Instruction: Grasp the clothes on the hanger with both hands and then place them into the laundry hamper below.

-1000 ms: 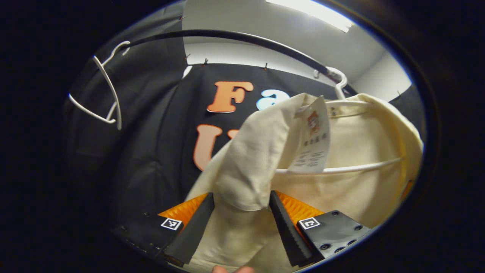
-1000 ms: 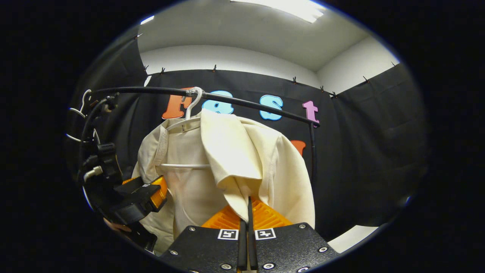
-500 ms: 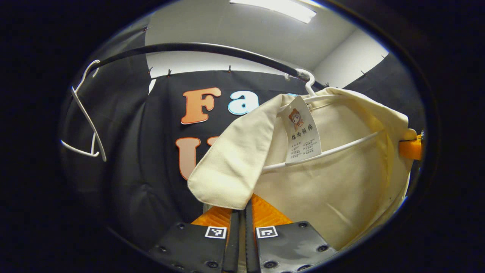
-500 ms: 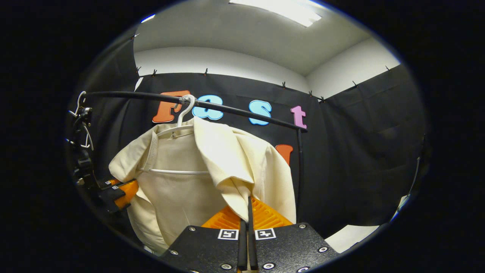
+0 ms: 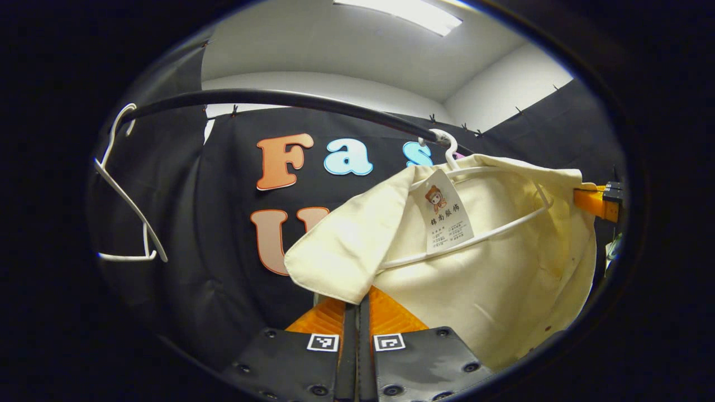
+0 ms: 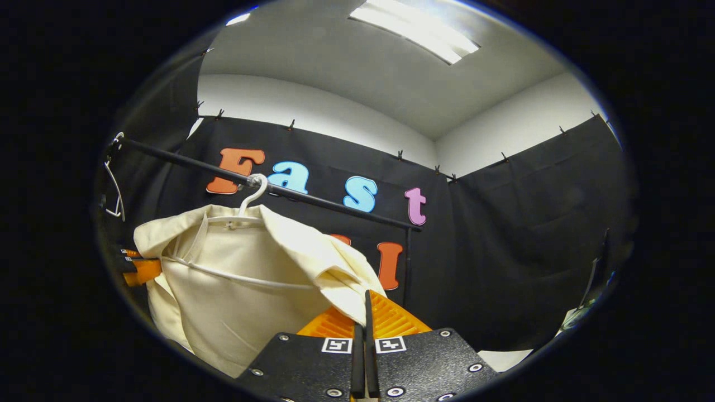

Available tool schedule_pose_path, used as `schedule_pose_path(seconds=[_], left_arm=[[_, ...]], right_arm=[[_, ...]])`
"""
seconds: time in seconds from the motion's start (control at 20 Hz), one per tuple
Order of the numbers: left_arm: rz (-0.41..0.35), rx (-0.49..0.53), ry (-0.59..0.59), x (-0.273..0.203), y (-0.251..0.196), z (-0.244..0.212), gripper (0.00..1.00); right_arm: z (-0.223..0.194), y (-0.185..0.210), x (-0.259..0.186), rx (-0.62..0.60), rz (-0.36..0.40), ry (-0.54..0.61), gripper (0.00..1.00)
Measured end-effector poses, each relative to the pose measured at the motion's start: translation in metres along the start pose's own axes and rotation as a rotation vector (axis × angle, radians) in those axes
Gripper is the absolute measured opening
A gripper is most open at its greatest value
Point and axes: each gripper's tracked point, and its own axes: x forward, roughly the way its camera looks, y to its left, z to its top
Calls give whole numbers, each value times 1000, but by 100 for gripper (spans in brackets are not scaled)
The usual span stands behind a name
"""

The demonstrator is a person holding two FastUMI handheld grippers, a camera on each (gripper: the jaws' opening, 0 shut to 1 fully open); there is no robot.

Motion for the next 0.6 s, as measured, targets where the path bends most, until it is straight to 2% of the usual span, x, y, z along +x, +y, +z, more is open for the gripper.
schedule_pose_path(seconds=[0.2,0.4,0.6], left_arm=[[14,2,-13,7,14,15,9],[2,26,-15,15,24,25,9],[-57,-32,-39,27,27,31,10]], right_arm=[[16,-11,14,-50,-27,-30,0],[15,-10,26,6,-17,-11,0],[27,-23,41,11,-28,-45,0]])
